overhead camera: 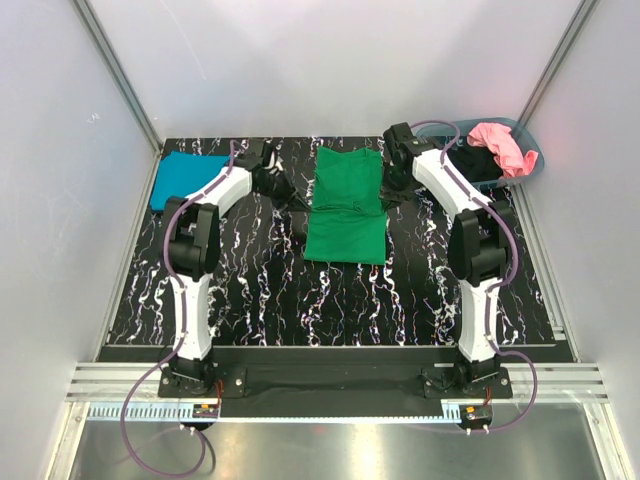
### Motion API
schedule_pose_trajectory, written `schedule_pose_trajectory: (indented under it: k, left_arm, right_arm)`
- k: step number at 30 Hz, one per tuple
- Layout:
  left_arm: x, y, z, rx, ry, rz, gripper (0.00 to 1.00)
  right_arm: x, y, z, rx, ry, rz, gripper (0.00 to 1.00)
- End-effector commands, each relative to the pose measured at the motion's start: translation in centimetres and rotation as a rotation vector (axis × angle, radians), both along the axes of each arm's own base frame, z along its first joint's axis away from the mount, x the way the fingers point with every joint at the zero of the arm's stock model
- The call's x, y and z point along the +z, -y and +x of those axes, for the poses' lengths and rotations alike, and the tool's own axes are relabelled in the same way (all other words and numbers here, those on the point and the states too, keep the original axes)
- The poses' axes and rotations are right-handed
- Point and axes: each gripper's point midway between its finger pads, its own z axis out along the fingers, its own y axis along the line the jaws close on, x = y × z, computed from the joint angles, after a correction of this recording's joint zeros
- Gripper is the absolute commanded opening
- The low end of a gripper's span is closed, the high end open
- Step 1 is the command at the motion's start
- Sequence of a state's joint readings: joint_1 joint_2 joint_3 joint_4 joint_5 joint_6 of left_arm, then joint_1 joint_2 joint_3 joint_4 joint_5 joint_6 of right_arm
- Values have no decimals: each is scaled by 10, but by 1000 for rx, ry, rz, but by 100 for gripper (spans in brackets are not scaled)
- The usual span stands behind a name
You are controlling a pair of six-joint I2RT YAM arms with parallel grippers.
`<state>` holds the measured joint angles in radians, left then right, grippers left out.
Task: Fold and stack the t-shirts
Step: Fold the tshirt
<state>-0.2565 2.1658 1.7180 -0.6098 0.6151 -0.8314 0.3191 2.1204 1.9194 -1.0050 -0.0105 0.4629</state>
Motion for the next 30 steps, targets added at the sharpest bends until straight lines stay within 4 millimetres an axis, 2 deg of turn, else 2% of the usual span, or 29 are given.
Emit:
schedule_pose_trajectory:
  k: [1,11,15,25,30]
  left_arm:
    - [12,7,18,2,57,-76,0]
    - [33,15,46,9,172,-152,0]
    - [19,11,48,38,134,-131,0]
    - [6,8,59,74,125,-112,0]
    - [-5,4,67,96,109,-101,0]
  right_arm:
    - [11,10,17,10,38,-17,0]
    - [9,5,34,23,49,40,0]
    - [9,3,41,31,55,49,0]
    - [-1,-2,56,45,53,97,1]
    - [-6,1,67,31,55,115,2]
